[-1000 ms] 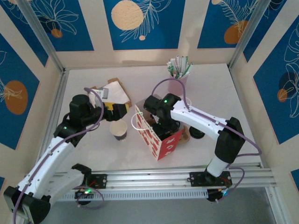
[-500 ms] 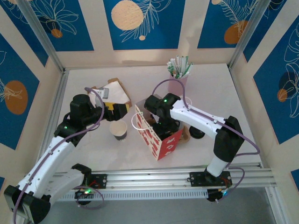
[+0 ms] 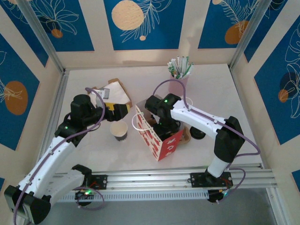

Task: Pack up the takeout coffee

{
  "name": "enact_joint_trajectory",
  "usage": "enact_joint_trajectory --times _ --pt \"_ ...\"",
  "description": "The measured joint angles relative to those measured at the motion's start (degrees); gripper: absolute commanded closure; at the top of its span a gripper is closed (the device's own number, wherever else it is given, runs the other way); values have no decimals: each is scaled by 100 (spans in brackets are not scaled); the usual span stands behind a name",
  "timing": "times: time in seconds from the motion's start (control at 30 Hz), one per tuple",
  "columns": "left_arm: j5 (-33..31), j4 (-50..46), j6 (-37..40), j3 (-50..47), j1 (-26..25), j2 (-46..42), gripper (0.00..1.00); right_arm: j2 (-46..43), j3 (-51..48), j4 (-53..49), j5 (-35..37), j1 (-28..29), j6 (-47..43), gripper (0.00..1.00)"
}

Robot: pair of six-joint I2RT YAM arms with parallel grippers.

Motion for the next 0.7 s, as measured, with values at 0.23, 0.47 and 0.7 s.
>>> enact_joint_trajectory --times 0.23,0.47,0.7 --pt "0 0 0 0 0 0 1 0 -7 9 -9 -4 0 42" --pt "0 0 0 0 -11 0 1 0 -26 20 -15 -11 -2 42" --pt "-2 0 0 0 -20 0 1 -11 -70 52 -63 -52 -39 42"
